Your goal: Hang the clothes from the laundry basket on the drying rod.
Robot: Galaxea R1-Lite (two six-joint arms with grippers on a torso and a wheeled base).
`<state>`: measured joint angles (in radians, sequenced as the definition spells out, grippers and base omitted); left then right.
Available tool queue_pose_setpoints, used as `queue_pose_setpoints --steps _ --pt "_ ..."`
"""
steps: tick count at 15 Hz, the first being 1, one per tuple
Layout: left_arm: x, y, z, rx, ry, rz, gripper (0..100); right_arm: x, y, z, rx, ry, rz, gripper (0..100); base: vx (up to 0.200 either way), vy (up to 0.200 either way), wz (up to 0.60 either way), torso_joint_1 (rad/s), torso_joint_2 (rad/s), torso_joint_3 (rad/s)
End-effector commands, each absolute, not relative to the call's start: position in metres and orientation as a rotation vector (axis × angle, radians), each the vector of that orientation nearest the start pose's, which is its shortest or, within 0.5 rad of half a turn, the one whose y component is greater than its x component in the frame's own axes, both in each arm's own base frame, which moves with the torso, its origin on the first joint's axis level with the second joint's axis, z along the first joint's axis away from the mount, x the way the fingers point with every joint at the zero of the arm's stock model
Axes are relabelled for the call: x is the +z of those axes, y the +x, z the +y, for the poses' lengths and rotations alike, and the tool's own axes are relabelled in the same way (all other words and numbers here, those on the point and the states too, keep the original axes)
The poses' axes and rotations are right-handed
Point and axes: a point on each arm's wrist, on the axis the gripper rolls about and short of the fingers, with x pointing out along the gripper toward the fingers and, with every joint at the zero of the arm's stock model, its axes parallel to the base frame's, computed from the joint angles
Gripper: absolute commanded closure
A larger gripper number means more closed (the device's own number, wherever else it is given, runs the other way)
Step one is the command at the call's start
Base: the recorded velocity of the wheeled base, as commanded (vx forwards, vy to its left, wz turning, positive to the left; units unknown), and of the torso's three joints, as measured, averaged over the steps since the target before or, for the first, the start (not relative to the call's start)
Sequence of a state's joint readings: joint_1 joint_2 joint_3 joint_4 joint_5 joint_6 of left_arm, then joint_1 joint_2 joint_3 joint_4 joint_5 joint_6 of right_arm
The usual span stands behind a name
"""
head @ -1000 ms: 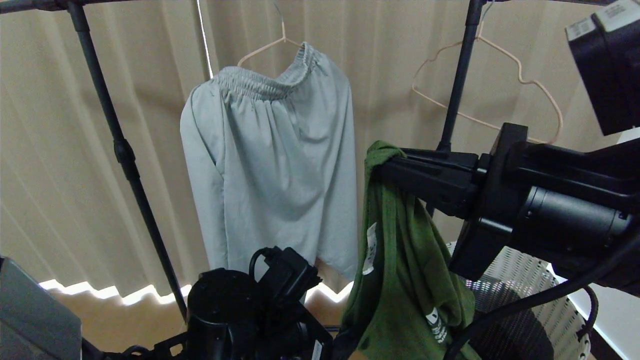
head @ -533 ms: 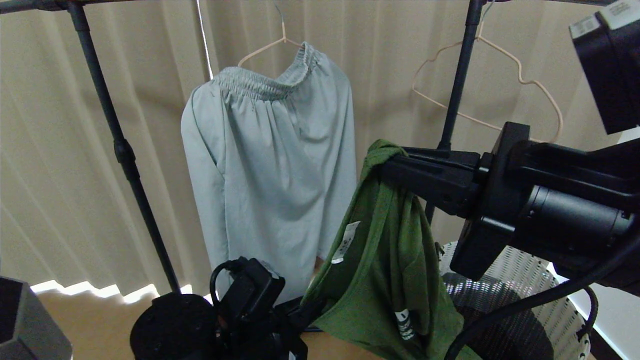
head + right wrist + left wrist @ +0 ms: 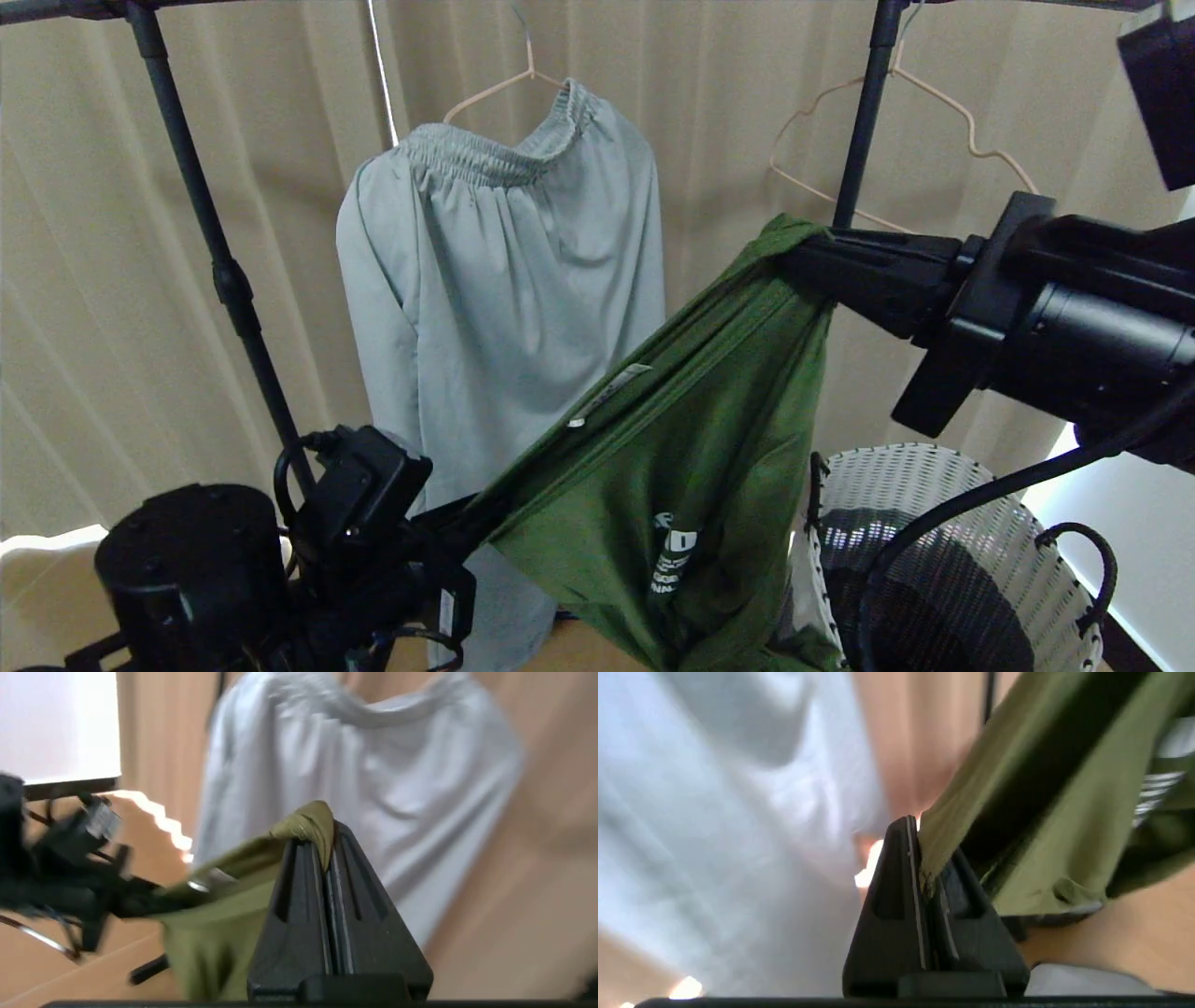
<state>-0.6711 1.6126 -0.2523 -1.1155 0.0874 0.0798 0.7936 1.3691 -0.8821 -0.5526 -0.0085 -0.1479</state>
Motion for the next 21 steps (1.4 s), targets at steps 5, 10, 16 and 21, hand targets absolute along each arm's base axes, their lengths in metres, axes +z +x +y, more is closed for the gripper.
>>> queue_pose_setpoints --steps 5,10,16,21 --pt "0.314 0.146 -0.101 -0.531 0.110 0.062 100 0.300 0.157 0.121 0.637 -0.096 -0.189 100 0.000 0.000 0.00 0.000 0.00 0.000" --pt "0.375 0.152 -0.106 -0.532 0.084 -0.010 100 0.305 0.165 0.114 0.586 -0.094 -0.198 100 0.000 0.000 0.00 0.000 0.00 0.000" --pt "0.327 0.154 -0.108 -0.535 0.126 0.095 100 0.287 0.181 0.125 0.587 -0.103 -0.168 100 0.000 0.000 0.00 0.000 0.00 0.000" --pt "0.327 0.150 -0.105 -0.536 0.126 0.084 100 0.285 0.181 0.125 0.585 -0.106 -0.171 100 0.000 0.000 0.00 0.000 0.00 0.000"
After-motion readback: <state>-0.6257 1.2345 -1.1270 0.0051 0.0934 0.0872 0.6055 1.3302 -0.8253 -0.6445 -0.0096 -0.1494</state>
